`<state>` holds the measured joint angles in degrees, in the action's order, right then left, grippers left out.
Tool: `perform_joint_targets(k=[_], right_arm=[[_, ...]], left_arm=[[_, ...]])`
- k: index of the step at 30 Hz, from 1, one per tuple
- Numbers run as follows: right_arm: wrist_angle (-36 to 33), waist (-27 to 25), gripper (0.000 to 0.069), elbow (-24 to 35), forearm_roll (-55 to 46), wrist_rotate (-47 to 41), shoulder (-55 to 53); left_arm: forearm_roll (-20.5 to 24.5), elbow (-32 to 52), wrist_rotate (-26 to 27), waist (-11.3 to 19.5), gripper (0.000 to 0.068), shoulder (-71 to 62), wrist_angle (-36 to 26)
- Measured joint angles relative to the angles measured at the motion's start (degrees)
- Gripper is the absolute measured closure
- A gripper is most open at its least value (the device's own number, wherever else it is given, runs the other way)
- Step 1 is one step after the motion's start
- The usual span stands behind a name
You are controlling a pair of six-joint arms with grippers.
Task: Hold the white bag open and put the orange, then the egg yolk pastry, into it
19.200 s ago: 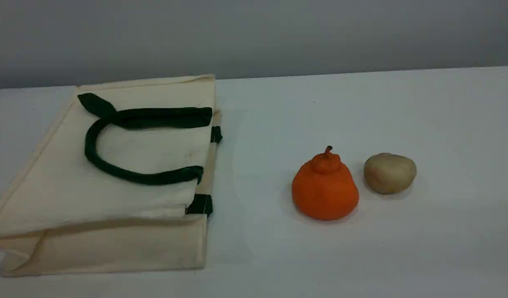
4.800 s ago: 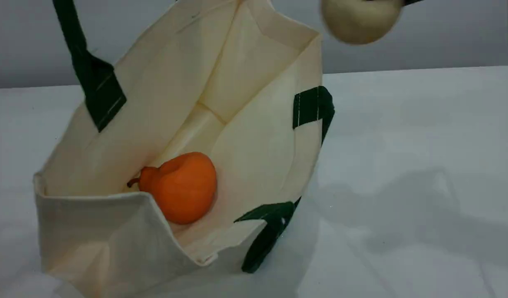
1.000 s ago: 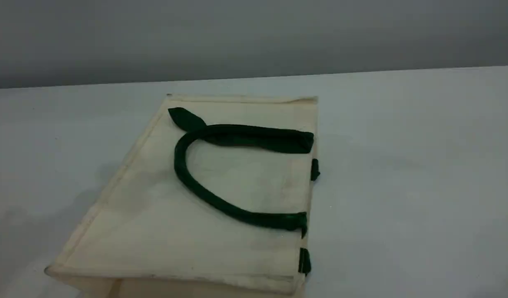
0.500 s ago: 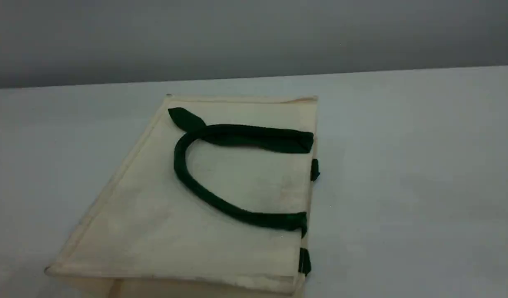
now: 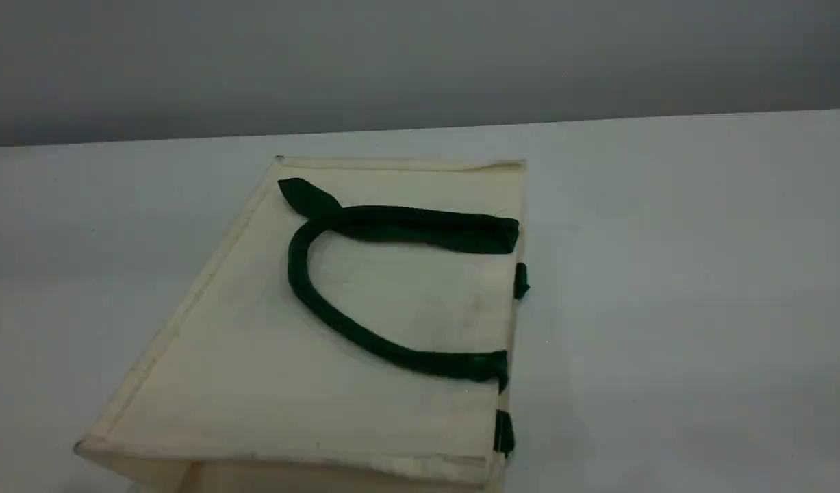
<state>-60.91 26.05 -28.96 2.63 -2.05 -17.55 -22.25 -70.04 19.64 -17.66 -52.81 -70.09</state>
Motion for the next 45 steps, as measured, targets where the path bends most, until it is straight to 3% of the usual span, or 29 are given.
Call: perform_joint_targets(k=[11,17,27,32,39,45], right_arm=[[0.00,0.00,0.0199,-0.05,0.20,0.00,-0.05],[0.00,0.00,0.0199,-0.05,0.20,0.00,-0.05],[-0.03,-0.14,0.0199,-0.05,0.20,0.00,-0.05],[-0.09,-5.69,0.0199,-0.05,0.63,0.00,1.04],[-0.16,-20.93,0.0199,-0.05,0.58,0.00,7.88],[-0.16,-24.11,0.0199,-0.05,0.65,0.00,17.16]], left_arm=[[10.01,20.15,-9.48,0.00,0.0231,21.02,0.07],[16.96,29.91,-13.22,0.00,0.0231,32.70,6.64],[17.65,40.41,-16.20,0.00,0.0231,41.64,7.59],[17.82,41.23,-16.53,0.00,0.0231,41.64,8.43],[17.82,41.18,-16.58,0.00,0.0231,41.59,8.30],[17.82,41.18,-16.58,0.00,0.0231,41.59,8.25]])
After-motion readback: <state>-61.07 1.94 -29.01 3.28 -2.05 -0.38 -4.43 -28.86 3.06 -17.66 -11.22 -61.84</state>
